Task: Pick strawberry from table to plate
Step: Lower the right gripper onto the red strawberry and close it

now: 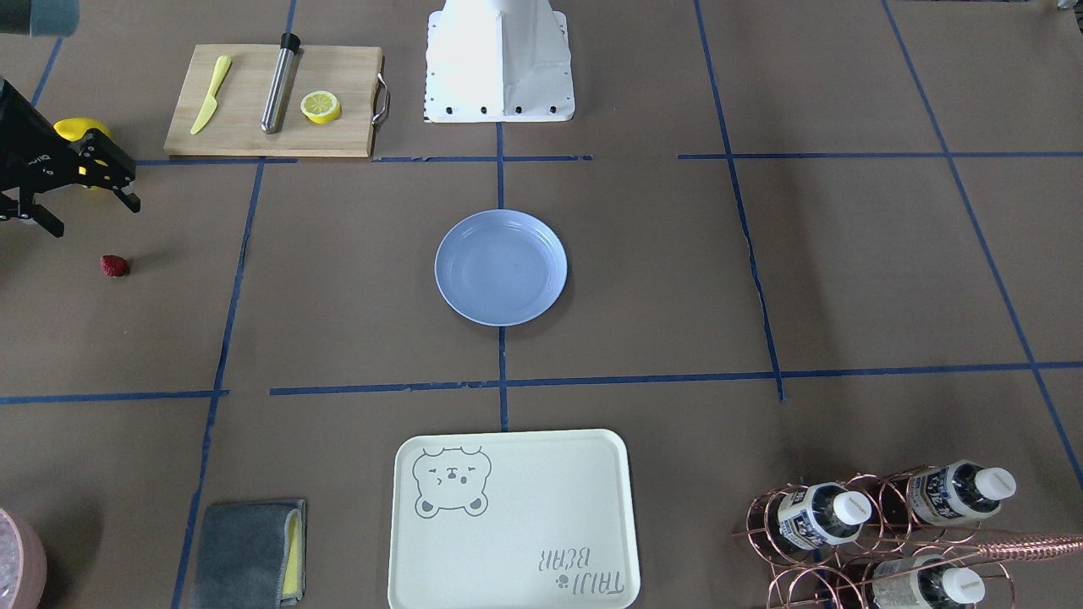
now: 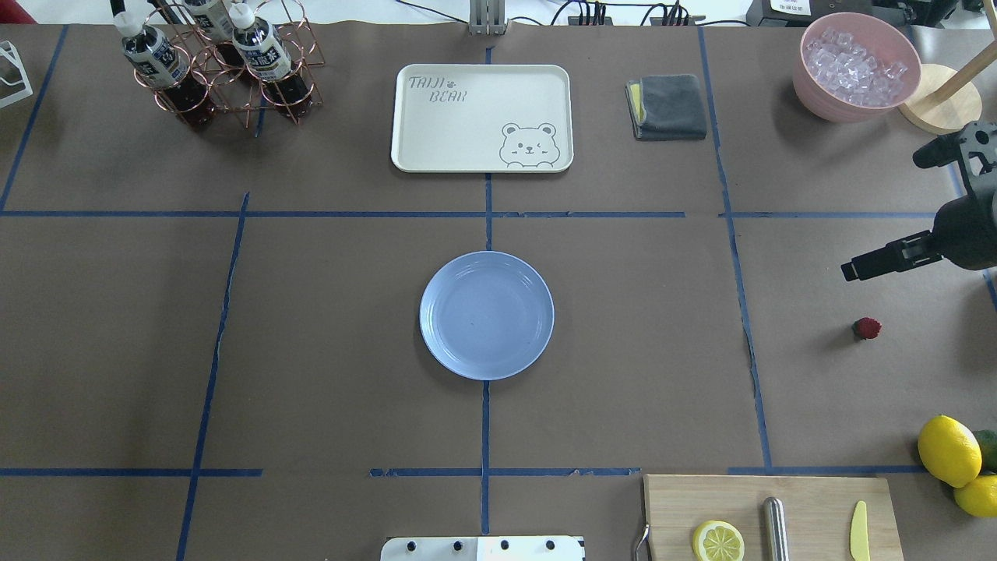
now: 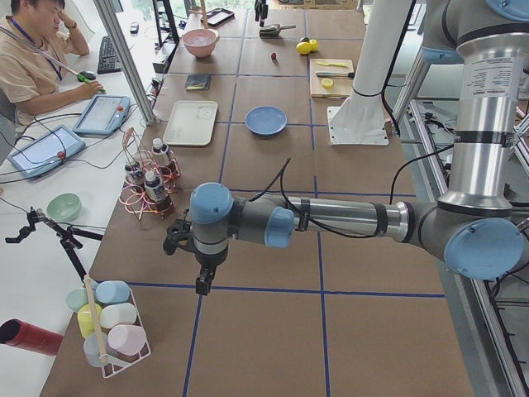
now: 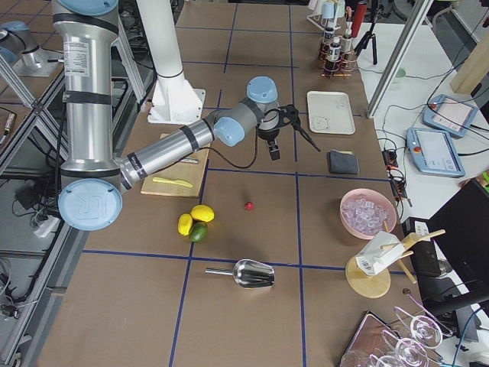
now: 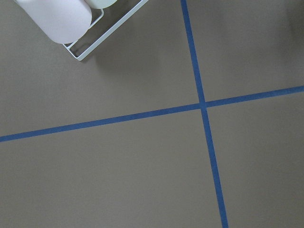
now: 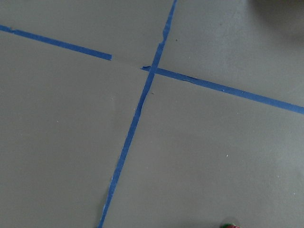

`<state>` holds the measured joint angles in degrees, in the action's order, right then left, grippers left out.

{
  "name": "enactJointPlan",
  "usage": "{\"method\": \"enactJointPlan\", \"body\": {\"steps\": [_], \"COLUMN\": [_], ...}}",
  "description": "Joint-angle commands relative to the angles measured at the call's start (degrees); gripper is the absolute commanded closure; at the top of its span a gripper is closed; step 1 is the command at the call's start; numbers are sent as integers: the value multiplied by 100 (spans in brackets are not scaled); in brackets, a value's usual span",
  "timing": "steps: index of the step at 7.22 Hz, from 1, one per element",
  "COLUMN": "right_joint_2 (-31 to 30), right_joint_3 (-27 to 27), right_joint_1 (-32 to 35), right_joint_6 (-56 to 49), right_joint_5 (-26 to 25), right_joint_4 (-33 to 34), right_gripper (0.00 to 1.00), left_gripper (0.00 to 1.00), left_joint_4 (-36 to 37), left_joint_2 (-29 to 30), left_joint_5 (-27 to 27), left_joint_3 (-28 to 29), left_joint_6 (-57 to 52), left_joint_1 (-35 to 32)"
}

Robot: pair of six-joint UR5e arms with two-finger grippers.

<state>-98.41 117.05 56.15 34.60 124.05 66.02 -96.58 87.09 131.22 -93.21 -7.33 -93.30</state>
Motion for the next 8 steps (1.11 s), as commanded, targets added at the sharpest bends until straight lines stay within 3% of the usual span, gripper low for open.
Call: {"method": "enactJointPlan", "body": {"steps": [1,3,5,6,8], "right_joint_2": [-310,-407,-407,-407,-416], "right_joint_3": [-907,-1428,-2070,-2133,-2134], "right_joint_1": [-418,-648,-710,-763,-912], "right_joint_6": [563,609,600,600,600], "right_joint_5": [-440,-907,-1006,-1006,-1006], "right_joint_4": [-1726,-2065,-2871,-2875,-2884], "right_gripper": [0,0,0,1,16], "left_gripper": [0,0,0,0,0], "left_joint_4": [-19,-28,-45,-45,-54], "left_joint_2": [-17,-26,-26,-26,-26], "left_joint_5": [9,9,9,9,9], "left_joint_3": [-21,-30,-30,-39,-21], "left_joint_6": [-14,-14,-14,-14,-14], "left_joint_1": [-4,-4,-4,-4,-4]}}
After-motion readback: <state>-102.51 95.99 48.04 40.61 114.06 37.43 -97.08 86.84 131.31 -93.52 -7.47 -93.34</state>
